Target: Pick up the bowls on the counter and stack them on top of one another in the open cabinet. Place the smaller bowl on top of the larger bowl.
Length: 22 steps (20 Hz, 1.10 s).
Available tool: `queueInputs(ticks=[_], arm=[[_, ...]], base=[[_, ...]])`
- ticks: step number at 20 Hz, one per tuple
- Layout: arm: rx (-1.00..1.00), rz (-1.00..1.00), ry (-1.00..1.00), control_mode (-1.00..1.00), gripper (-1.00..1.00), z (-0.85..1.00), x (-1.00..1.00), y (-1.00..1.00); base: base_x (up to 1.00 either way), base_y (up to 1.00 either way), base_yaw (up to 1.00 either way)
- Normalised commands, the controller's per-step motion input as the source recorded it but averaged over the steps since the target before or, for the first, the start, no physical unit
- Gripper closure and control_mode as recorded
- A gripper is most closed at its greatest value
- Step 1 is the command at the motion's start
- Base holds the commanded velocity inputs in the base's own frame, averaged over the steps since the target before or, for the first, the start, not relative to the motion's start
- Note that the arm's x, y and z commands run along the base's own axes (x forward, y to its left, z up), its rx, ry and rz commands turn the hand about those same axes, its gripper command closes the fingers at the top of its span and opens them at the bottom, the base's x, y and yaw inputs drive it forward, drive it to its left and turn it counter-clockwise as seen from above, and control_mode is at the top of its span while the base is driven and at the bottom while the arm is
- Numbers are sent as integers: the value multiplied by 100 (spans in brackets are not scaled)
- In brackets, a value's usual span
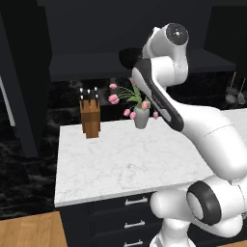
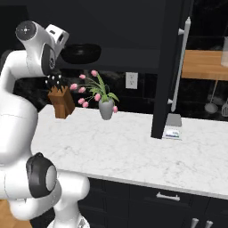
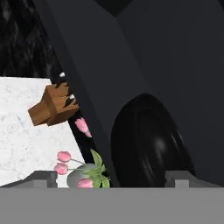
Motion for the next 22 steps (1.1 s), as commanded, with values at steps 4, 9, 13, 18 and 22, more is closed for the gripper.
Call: queueInputs(ticks=[4,9,13,18,22], arm=[[-6,0,4,-100,-100,-93,-100,3],[-16,0,31,-100,-100,-100,-100,25],[-18,0,43,-100,-100,-100,-31,17],[2,0,5,-100,-100,-14,0,-2],[0,0,0,-100,-100,0,0,0]], base=[[0,0,0],[0,0,0],[0,0,0],[0,0,0],[0,0,0]])
